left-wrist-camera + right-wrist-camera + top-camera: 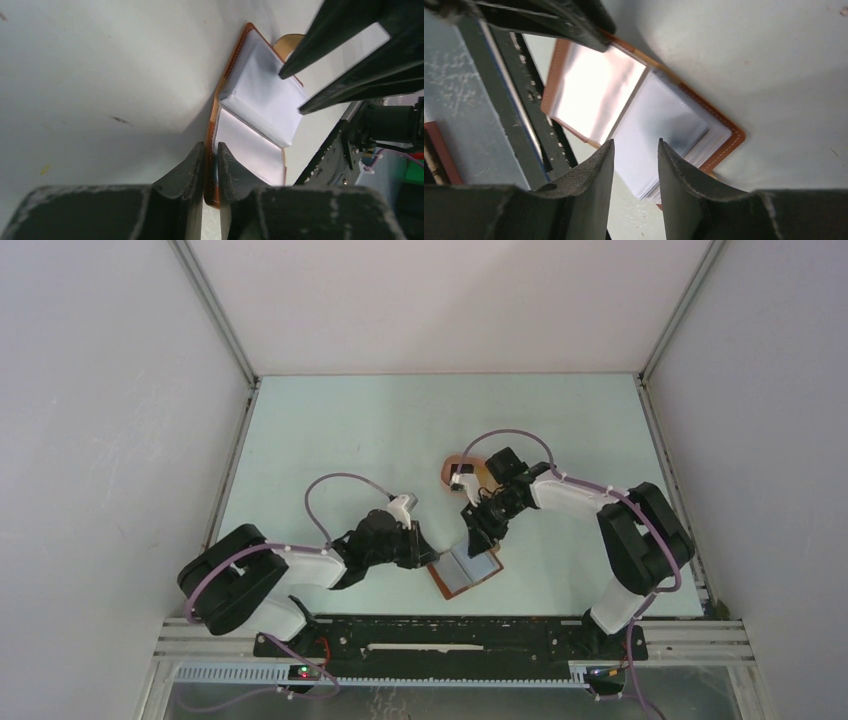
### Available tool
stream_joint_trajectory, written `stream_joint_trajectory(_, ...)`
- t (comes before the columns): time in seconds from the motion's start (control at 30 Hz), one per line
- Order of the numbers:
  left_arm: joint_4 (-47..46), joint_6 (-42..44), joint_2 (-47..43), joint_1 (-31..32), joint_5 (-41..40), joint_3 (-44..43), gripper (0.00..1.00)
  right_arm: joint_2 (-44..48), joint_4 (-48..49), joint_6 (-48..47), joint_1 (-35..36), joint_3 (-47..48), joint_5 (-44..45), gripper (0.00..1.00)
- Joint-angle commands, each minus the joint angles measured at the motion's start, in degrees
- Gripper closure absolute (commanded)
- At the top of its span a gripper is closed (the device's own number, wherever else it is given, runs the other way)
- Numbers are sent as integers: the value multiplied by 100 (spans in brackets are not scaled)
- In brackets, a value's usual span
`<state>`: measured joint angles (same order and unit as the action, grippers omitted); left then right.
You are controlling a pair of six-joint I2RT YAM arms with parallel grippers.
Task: Put the credit cards into the card holder
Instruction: Open the card holder at the center of the board.
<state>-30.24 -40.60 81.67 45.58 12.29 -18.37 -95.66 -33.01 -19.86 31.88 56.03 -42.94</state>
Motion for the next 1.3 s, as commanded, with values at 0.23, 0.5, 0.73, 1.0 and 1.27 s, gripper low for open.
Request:
stream_joint_trajectory(0.23, -1187, -27, 506, -31, 346, 218, 100, 65, -197, 59, 92, 233, 1351, 52)
stream_joint_trajectory(0.5, -1349, -26, 601, -46, 287, 268, 100, 205, -402, -63, 37, 230, 1514, 45)
stream_joint_trajectory(0.73, -1575, -56, 640, -54, 257, 348, 100, -177, -696, -65, 100, 355, 402, 46)
stream_joint_trajectory(1.0, -1933, -86, 549, -72, 225, 532, 100, -344, -758, 185, -111, 512, -782, 57)
stream_joint_trajectory(1.27, -2108, -101, 517, -76, 214, 616, 100, -560, -754, 283, -243, 570, -1554, 56)
